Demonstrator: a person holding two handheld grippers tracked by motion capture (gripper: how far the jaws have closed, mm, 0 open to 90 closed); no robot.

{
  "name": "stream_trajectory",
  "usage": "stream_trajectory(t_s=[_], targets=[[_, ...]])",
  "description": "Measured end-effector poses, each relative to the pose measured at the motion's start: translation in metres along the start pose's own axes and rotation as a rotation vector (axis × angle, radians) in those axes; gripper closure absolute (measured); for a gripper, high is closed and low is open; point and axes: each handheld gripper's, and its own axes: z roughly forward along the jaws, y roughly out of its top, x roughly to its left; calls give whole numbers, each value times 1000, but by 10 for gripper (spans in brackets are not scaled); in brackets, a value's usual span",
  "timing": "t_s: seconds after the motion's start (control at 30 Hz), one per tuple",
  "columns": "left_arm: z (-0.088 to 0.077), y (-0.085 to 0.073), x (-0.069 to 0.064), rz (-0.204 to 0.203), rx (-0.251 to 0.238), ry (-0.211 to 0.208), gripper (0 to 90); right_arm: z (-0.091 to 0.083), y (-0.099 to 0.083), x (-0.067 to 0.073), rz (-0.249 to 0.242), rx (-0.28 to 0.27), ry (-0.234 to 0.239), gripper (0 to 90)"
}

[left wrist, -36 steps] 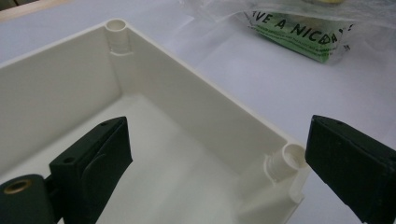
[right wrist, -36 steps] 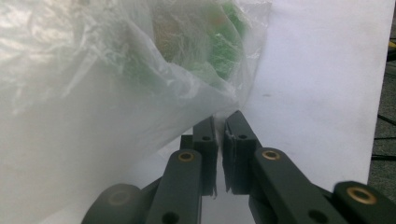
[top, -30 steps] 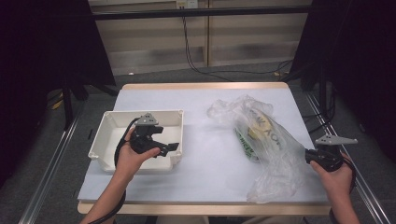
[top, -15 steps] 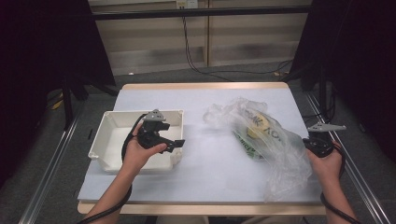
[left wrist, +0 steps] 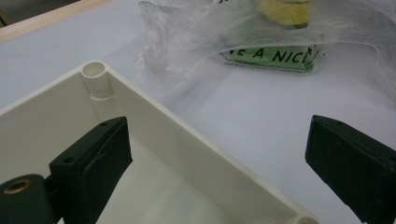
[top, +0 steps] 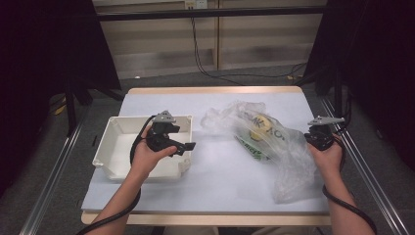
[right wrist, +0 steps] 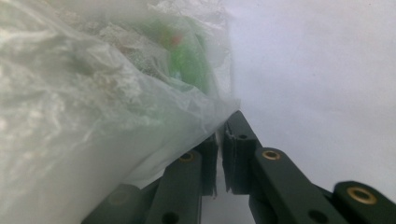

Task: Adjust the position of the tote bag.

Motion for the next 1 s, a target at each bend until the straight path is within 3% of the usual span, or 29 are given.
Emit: stream_trajectory(t_s=[0.17, 0.23, 0.5, 0.87, 1.0], targets=[[1, 3, -4, 8, -5, 1, 74, -3, 1, -1, -1, 0, -17, 774], [1, 3, -5, 11, -2, -3, 76, -13, -4, -6, 23, -14, -36, 695], [9, 11, -16, 34, 2, -23, 79, -39, -21, -12, 63, -26, -67, 597], [22, 17, -27, 59, -4, -52, 79, -68, -42, 1, 81, -23, -56, 524], [24, 18, -28, 64, -2, -56, 79, -79, -52, 13, 78, -22, -38, 507]])
